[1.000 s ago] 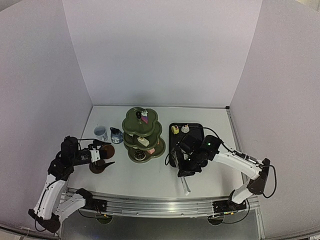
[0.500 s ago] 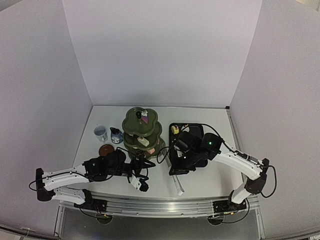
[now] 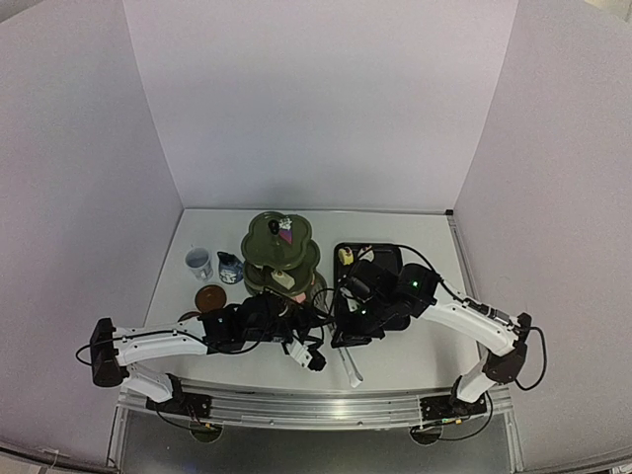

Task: Serve the afternoon tea

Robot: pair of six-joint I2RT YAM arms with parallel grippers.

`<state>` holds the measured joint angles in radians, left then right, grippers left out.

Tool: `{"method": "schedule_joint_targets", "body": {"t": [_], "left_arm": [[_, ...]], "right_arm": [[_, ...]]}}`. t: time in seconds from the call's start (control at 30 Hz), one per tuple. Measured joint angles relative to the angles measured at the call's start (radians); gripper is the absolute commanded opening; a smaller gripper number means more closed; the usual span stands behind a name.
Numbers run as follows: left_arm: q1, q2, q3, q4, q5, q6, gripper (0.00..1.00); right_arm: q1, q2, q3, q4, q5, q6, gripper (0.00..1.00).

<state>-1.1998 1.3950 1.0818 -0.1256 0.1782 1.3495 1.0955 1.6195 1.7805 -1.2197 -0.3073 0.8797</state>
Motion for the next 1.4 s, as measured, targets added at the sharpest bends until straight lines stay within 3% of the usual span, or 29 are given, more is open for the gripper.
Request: {"method": "schedule_joint_targets", "body": {"t": [0.3, 0.63, 0.73, 0.87, 1.1, 1.2, 1.33, 1.4], "left_arm": [[-0.004, 0.002, 0.034, -0.06, -0.017, -0.014, 0.39], [-0.004, 0.003, 0.051, -0.084, -0.026, -0.023, 0.01], [-0.004, 0.003, 0.051, -0.084, -0.034, -0.028, 0.0], [-0.004, 0.003, 0.051, -0.089, -0.06, -0.052, 0.0], [-0.002, 0.004, 0.051, -0.119, -0.157, -0.162, 0.0], [-0.001, 0.002, 0.051, -0.121, -0.173, -0.195, 0.0], [-0.002, 0.0, 0.049, -0.118, -0.186, -0.222, 0.0], [-0.002, -0.001, 0.045, -0.119, -0.188, -0.225, 0.0]], "right_arm": [[0.034, -0.003, 0.0, 0.0, -0.008, -0.044, 0.0], [0.04, -0.003, 0.0, 0.0, -0.01, -0.07, 0.0], [0.04, -0.003, 0.0, 0.002, 0.002, -0.07, 0.04], [0.047, -0.003, 0.0, 0.012, 0.052, -0.058, 0.31], [0.089, -0.009, 0.0, 0.036, 0.204, 0.008, 0.54], [0.114, -0.022, -0.007, 0.032, 0.258, 0.037, 0.54], [0.137, -0.039, -0.03, 0.053, 0.297, 0.068, 0.39], [0.141, -0.046, -0.048, 0.064, 0.317, 0.075, 0.38]]}}
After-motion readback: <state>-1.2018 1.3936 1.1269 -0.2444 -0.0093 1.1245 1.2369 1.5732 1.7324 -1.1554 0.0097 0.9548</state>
